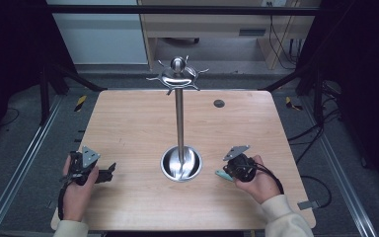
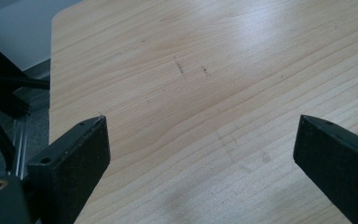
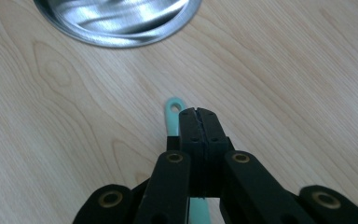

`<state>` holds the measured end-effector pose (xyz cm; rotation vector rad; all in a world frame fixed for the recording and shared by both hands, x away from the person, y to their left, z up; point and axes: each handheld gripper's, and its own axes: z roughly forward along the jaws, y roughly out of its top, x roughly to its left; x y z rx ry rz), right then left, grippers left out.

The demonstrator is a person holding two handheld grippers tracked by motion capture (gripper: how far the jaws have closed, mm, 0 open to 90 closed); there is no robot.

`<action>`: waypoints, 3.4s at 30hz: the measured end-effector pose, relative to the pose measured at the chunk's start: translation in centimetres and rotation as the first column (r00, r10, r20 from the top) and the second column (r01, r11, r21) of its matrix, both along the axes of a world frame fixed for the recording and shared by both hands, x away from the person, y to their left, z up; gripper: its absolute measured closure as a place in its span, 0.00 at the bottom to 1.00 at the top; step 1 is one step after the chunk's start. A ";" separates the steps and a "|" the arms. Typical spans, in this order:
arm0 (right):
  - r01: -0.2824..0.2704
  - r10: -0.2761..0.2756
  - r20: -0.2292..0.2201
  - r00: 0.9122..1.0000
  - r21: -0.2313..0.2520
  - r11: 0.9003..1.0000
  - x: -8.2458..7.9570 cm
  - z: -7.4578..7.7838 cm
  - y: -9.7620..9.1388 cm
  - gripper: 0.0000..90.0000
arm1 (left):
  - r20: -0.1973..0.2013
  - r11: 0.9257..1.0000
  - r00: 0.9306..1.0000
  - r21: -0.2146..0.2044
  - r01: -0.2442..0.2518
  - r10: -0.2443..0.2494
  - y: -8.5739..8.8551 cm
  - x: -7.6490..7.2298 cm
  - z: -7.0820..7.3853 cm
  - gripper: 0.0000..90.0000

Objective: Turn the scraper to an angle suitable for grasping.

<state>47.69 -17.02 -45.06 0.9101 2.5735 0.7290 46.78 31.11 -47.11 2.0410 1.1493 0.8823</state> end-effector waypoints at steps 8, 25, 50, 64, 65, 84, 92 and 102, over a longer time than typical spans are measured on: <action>-0.066 0.061 -0.076 0.995 -0.073 0.995 0.5 0.9 0.0 0.98 | -0.006 1.000 1.000 0.006 0.004 -0.004 -0.1 0.0 -0.1 0.04; -0.122 0.086 -0.222 0.971 -0.157 0.980 2.3 -0.4 0.9 0.78 | -0.013 1.000 1.000 0.010 0.013 -0.013 -0.2 0.0 -0.1 0.04; -0.135 0.079 -0.303 0.950 -0.168 0.977 3.7 -1.7 1.2 0.77 | -0.010 1.000 1.000 0.014 0.023 -0.023 -0.3 -0.1 -0.1 0.04; -0.131 0.074 -0.288 0.955 -0.185 0.974 3.7 -1.7 1.3 0.82 | -0.015 1.000 1.000 0.018 0.026 -0.026 -0.4 0.0 -0.2 0.04; -0.133 0.075 -0.287 0.955 -0.186 0.974 3.7 -1.7 1.3 0.82 | -0.016 1.000 1.000 0.018 0.026 -0.026 -0.4 0.0 -0.2 0.04; -0.075 0.051 -0.201 0.978 -0.117 0.990 3.1 1.5 0.3 0.83 | -0.021 0.999 0.999 0.019 0.031 -0.031 -0.5 0.0 -0.3 0.04; -0.058 0.042 -0.156 0.987 -0.097 0.994 2.9 3.5 -0.1 0.83 | -0.022 0.999 0.999 0.022 0.032 -0.031 -0.5 0.0 -0.2 0.04; -0.046 0.042 -0.097 0.994 -0.037 0.998 2.7 6.0 -0.7 0.83 | -0.022 0.999 0.999 0.019 0.030 -0.030 -0.4 0.0 -0.3 0.04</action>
